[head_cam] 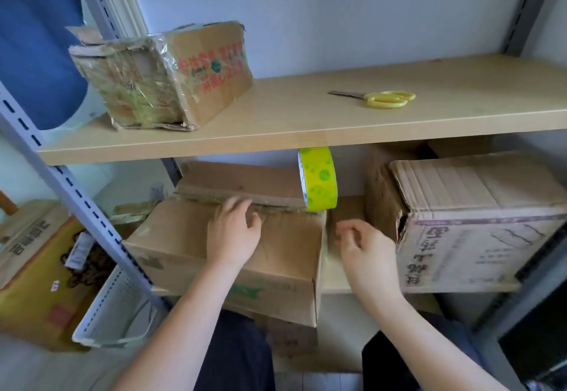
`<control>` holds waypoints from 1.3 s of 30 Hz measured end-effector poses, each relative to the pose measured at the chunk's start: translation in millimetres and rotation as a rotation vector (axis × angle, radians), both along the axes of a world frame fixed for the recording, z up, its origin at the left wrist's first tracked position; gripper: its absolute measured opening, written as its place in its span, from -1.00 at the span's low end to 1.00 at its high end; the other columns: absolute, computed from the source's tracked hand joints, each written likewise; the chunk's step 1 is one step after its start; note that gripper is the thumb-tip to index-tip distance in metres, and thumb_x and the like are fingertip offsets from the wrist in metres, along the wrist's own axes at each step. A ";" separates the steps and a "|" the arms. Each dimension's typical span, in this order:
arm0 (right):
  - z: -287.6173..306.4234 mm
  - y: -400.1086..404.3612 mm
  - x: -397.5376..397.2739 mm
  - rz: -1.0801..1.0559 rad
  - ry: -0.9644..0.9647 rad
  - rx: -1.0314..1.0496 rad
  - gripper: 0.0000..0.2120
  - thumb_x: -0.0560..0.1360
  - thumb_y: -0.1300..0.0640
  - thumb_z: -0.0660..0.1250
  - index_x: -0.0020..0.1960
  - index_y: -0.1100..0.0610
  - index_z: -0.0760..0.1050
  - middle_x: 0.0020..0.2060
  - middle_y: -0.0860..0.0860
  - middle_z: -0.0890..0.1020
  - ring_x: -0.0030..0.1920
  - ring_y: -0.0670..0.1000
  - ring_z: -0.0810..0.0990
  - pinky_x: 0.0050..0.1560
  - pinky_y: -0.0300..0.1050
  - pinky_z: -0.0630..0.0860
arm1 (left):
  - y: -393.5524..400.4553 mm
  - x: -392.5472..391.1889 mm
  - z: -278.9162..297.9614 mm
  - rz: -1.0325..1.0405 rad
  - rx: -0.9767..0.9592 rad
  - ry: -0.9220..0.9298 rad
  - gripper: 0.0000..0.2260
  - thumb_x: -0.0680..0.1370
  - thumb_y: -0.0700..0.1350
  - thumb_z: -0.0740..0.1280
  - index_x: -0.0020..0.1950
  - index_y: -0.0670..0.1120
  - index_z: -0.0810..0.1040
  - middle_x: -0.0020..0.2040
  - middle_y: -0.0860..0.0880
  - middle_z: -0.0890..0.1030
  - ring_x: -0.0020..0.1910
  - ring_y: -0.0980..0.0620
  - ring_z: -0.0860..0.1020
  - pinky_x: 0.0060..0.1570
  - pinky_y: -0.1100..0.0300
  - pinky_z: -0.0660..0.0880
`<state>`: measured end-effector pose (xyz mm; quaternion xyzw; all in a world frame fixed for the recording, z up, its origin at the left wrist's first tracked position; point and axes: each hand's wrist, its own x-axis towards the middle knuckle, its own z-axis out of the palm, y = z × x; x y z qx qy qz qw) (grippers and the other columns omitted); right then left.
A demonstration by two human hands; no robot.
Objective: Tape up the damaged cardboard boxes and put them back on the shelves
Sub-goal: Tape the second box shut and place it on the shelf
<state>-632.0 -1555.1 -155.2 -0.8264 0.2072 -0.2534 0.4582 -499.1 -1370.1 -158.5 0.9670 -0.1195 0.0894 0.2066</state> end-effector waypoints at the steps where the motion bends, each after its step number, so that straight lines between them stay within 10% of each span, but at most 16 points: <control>1: -9.3 8.4 12.8 0.035 0.140 0.058 -0.73 0.63 0.07 0.16 0.19 0.10 0.57 0.00 0.05 0.69 0.03 0.06 0.64 -0.08 -0.13 0.48 | 4.4 6.6 -4.4 -0.030 0.052 0.035 -0.58 0.67 0.05 0.14 0.53 0.01 0.35 0.58 0.01 0.24 0.52 -0.05 0.27 0.42 -0.03 0.33; 4: -16.4 23.5 60.9 0.091 0.372 0.194 -0.43 0.65 -0.15 0.09 0.34 0.33 0.40 0.22 0.22 0.58 0.24 0.22 0.53 0.05 -0.12 0.41 | 26.7 28.5 -10.6 -0.049 0.152 0.069 -0.54 0.68 0.10 0.08 0.58 0.02 0.27 0.62 0.00 0.13 0.60 -0.02 0.05 0.52 -0.03 0.15; 8: -23.6 23.6 110.2 0.055 0.446 0.133 -0.53 0.68 0.01 0.05 0.33 0.39 0.38 0.23 0.26 0.55 0.23 0.25 0.53 -0.07 -0.14 0.36 | 67.4 59.0 -8.7 0.163 0.281 0.063 -0.46 0.68 0.18 -0.03 0.61 0.00 0.13 0.64 -0.10 0.02 0.61 -0.10 -0.11 0.54 -0.10 -0.05; 12: -25.7 5.9 119.2 0.127 0.462 0.100 -0.67 0.66 0.13 0.10 0.24 0.29 0.51 0.16 0.24 0.59 0.18 0.23 0.56 -0.10 -0.16 0.35 | 98.1 79.0 -3.9 0.404 0.237 0.136 -0.38 0.66 0.24 -0.03 0.62 -0.09 0.09 0.57 -0.26 0.20 0.54 -0.26 0.18 0.48 -0.16 0.18; 16: -17.7 -13.5 113.6 0.144 0.458 0.110 -0.68 0.65 0.16 0.12 0.24 0.33 0.52 0.17 0.28 0.59 0.20 0.27 0.55 0.10 0.02 0.49 | 108.9 92.0 6.4 0.529 0.298 0.119 -0.25 0.57 0.41 -0.09 0.26 -0.17 0.53 0.09 -0.24 0.61 0.10 -0.21 0.57 0.10 -0.02 0.50; 20: -7.6 -42.3 115.7 0.142 0.527 0.011 -0.63 0.70 0.21 0.01 0.34 0.38 0.43 0.31 0.32 0.49 0.31 0.28 0.46 0.28 0.05 0.36 | 116.3 100.6 2.3 0.503 0.175 0.186 -0.18 0.52 0.48 -0.12 -0.19 -0.19 0.59 -0.31 -0.14 0.57 -0.32 -0.12 0.55 -0.39 0.17 0.38; 28: -17.6 -55.6 128.1 0.037 0.569 -0.236 -0.51 0.60 -0.05 0.22 0.40 0.25 0.36 0.25 0.23 0.55 0.24 0.26 0.52 0.08 -0.01 0.45 | 90.2 121.4 -15.9 0.328 0.017 0.387 -0.25 0.58 0.40 0.01 0.38 -0.19 0.49 0.26 -0.21 0.57 -0.07 -0.17 0.56 -0.23 0.08 0.42; 35: -17.7 -42.5 124.7 -0.025 0.675 -0.429 -0.39 0.57 -0.08 0.21 0.51 0.22 0.21 0.39 0.23 0.40 0.32 0.27 0.45 0.25 0.06 0.43 | 88.9 113.6 -14.5 0.309 -0.023 0.363 -0.30 0.58 0.40 -0.02 0.05 -0.21 0.54 -0.24 -0.11 0.53 -0.33 -0.08 0.50 -0.42 0.11 0.38; 39: -17.6 6.8 133.9 0.120 0.602 -0.629 -0.37 0.65 -0.11 0.02 0.59 0.19 0.00 0.57 0.21 0.08 0.54 0.26 0.09 0.52 0.13 0.09 | 91.6 111.7 -20.1 0.277 -0.048 0.352 -0.28 0.47 0.53 0.00 0.05 -0.07 0.54 -0.12 -0.06 0.61 -0.21 -0.05 0.56 -0.12 0.01 0.57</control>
